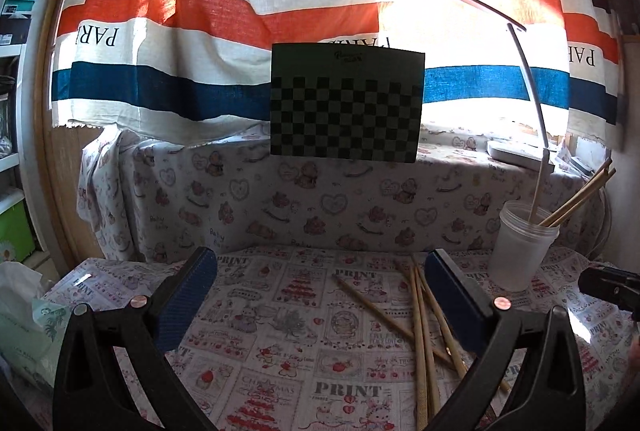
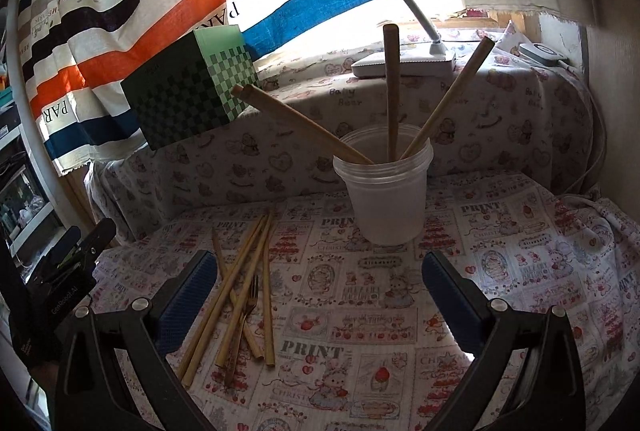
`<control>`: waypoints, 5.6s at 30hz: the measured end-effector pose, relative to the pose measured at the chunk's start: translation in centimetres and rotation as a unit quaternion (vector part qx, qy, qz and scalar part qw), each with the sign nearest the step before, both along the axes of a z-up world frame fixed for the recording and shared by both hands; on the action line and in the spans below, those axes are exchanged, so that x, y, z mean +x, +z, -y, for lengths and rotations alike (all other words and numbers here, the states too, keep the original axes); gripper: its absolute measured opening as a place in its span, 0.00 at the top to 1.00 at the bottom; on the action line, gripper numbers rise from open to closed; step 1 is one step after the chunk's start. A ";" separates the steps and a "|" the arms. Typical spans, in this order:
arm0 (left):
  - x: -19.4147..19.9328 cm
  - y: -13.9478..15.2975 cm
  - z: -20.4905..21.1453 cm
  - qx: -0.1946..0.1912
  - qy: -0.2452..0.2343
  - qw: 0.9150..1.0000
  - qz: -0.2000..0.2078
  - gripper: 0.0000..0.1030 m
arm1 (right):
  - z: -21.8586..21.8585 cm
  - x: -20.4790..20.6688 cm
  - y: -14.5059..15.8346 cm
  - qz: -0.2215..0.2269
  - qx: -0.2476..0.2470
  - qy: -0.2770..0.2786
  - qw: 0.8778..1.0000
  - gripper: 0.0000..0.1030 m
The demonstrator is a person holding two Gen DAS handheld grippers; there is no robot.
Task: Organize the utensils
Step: 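Withdraw both tools from the cup back toward the chopstick pile, then grasp a chopstick with the right tool while the left tool grasps another, then lift both held chopsticks and carry them over the clear cup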
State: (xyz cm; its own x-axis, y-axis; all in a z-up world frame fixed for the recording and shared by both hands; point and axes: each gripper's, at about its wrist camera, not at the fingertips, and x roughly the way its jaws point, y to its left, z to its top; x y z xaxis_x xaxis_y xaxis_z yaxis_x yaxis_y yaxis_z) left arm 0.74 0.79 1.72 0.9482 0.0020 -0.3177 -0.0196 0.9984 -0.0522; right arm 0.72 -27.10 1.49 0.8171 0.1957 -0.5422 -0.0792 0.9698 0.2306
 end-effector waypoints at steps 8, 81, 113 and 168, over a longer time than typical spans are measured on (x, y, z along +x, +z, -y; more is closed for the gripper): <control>1.7 -1.9 0.4 -0.004 -0.004 0.999 -0.043 0.00 | -3.0 2.0 -2.4 -0.075 -0.020 0.036 0.996 0.00; 0.4 -1.9 2.5 0.054 -0.002 0.995 -0.086 0.16 | -3.1 0.8 -3.6 -0.029 -0.034 0.036 0.998 0.93; 1.3 -7.4 5.9 0.033 -0.123 0.936 -0.327 0.78 | -2.4 0.9 -3.3 -0.032 -0.013 0.028 0.999 0.93; 3.7 16.8 5.6 -0.040 -0.229 0.965 -0.120 0.95 | 3.1 0.4 21.2 0.114 -0.025 -0.003 0.993 0.93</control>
State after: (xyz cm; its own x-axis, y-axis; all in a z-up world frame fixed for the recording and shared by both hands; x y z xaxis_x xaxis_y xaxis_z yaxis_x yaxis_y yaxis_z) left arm 4.42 -4.80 18.55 0.7432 -0.4330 -0.5100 0.4014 0.8985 -0.1779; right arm 1.13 -30.23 22.71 0.9210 0.1684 -0.3512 -0.1186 0.9801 0.1589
